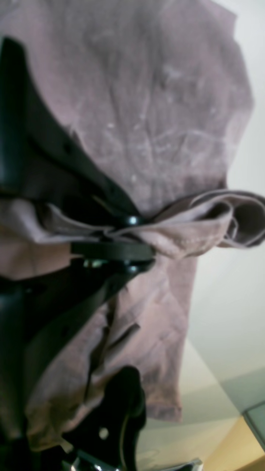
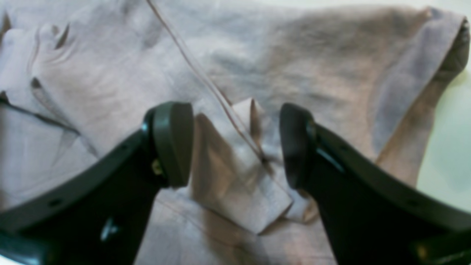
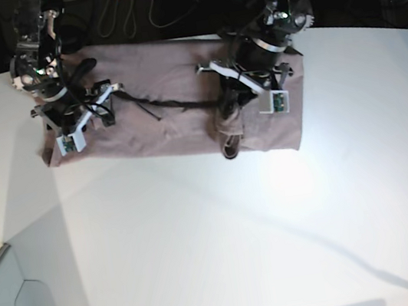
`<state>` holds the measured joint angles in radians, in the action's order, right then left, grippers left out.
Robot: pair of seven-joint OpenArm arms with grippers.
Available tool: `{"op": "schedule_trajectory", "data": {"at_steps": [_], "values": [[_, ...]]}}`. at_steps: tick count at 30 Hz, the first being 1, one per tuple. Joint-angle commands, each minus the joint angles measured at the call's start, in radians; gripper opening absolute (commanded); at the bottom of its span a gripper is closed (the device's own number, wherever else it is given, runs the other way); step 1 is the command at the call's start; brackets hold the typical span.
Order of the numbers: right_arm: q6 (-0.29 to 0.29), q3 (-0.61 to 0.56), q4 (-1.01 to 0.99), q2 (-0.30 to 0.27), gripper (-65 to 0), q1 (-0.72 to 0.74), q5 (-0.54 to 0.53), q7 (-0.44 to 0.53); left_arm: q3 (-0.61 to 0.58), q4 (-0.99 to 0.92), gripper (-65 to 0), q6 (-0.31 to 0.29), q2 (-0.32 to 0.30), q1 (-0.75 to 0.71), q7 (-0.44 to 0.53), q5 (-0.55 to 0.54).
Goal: Layout the t-shirt on the table in an organized manner, then fold the t-shirt properly
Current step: 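Carry the left gripper's end over toward the right gripper, folding the shirt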
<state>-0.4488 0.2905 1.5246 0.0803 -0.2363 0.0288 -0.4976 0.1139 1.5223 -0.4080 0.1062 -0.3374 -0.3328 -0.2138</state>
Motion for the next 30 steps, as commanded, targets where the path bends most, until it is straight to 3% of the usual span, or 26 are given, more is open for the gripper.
{"op": "schedule_trajectory", "data": {"at_steps": [1, 30], "values": [[-0.002, 0.000, 0.014, -0.001, -27.4, 0.002, -0.010, 0.018, -0.004, 0.008, -65.0, -0.010, 0.005, 0.005, 0.024, -0.011], [-0.002, 0.000, 0.014, -0.003, -27.4, 0.002, -0.010, 0.018, -0.004, -0.053, -65.0, -0.010, 0.007, 0.057, 0.024, -0.011]]}}
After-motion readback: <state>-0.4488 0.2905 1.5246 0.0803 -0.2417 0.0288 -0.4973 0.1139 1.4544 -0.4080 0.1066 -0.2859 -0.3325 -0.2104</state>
